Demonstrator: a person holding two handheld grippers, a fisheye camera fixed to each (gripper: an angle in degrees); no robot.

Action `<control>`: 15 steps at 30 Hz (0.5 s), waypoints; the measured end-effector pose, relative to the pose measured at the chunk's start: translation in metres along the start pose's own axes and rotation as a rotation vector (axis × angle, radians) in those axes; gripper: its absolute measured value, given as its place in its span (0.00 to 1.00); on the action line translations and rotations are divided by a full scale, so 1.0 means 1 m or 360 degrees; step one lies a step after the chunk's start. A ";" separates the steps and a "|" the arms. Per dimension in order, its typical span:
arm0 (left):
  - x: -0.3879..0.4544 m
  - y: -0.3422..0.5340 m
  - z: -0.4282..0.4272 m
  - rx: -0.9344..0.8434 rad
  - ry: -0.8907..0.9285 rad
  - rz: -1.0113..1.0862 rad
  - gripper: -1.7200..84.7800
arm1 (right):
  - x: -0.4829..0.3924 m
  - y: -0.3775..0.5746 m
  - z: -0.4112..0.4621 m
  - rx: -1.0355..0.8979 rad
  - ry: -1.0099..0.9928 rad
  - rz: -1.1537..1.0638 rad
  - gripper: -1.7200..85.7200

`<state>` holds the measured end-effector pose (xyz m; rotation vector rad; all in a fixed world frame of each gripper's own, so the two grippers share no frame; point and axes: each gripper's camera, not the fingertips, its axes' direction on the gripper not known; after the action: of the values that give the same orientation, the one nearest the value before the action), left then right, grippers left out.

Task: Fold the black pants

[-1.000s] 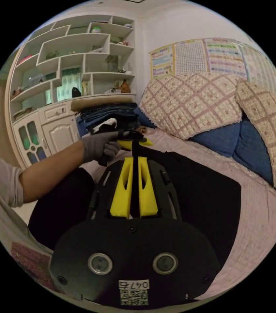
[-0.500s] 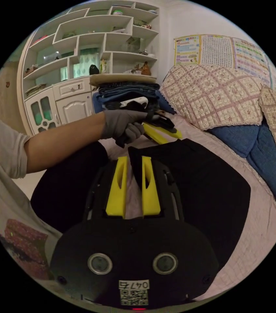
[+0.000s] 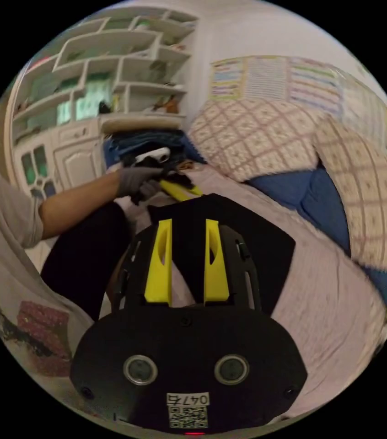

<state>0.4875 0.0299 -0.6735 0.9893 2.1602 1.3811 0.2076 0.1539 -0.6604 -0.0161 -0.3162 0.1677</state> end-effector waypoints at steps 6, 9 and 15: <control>-0.003 -0.004 0.009 0.0011 0.0034 -0.0011 0.18 | -0.138 -0.035 0.091 -0.0165 0.0362 -0.0691 0.10; -0.011 -0.005 0.011 0.0010 0.0087 -0.0024 0.18 | -0.168 -0.032 0.133 -0.0352 0.0610 -0.0869 0.10; -0.022 -0.010 0.012 0.0035 0.0151 -0.0017 0.18 | -0.187 -0.020 0.165 -0.0418 0.0682 -0.0973 0.09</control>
<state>0.5066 0.0183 -0.6888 0.9362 2.2507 1.4289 -0.0155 0.1014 -0.5604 -0.2101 0.0956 -0.4814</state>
